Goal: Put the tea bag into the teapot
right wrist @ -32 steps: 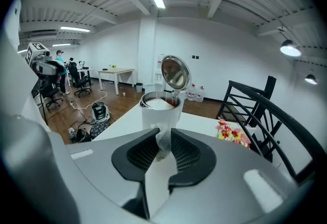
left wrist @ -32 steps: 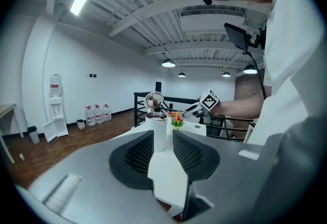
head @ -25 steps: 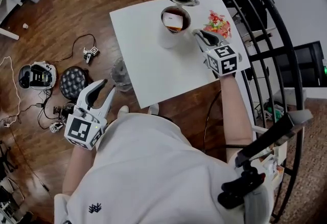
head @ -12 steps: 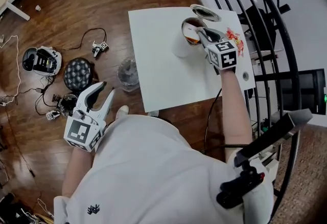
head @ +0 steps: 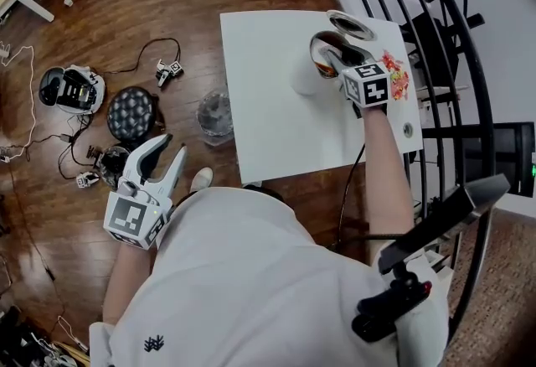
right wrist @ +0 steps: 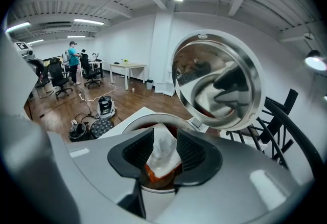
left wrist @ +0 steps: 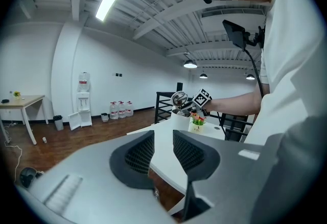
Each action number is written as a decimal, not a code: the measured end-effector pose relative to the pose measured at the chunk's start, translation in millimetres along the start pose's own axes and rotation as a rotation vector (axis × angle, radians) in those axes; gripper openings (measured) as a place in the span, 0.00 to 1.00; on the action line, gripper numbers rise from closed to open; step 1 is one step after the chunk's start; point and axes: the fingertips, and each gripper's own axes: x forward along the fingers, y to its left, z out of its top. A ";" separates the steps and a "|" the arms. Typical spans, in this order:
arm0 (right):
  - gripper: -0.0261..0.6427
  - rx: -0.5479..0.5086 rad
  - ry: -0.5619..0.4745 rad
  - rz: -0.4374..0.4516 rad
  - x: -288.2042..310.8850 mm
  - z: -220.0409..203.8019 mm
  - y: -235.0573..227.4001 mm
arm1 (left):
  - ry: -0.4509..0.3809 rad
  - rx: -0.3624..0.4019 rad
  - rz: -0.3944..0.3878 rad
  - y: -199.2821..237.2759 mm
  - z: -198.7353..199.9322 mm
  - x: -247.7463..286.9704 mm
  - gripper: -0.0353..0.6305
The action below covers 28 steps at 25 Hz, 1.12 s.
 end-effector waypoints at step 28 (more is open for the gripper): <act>0.21 0.563 -0.130 -0.621 -312.0 -164.7 337.9 | 0.030 0.253 -0.788 -42.1 -70.7 -10.9 0.22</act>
